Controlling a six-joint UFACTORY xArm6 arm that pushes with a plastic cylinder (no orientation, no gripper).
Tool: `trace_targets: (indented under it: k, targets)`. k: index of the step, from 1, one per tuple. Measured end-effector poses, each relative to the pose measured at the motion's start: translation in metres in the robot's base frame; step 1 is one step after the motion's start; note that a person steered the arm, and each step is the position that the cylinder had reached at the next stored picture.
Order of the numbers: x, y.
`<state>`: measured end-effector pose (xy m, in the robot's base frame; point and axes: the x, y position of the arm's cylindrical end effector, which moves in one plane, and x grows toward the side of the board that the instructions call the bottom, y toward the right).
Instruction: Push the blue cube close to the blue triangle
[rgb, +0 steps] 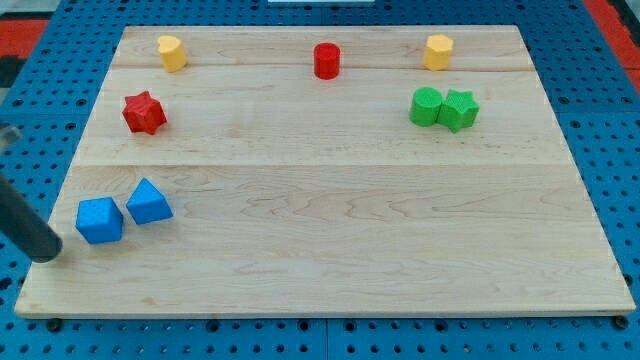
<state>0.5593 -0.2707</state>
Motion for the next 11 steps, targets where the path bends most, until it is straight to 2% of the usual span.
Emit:
trace_targets:
  k: [7, 11]
  targets:
    - [-0.02, 0.022]
    - [-0.02, 0.061]
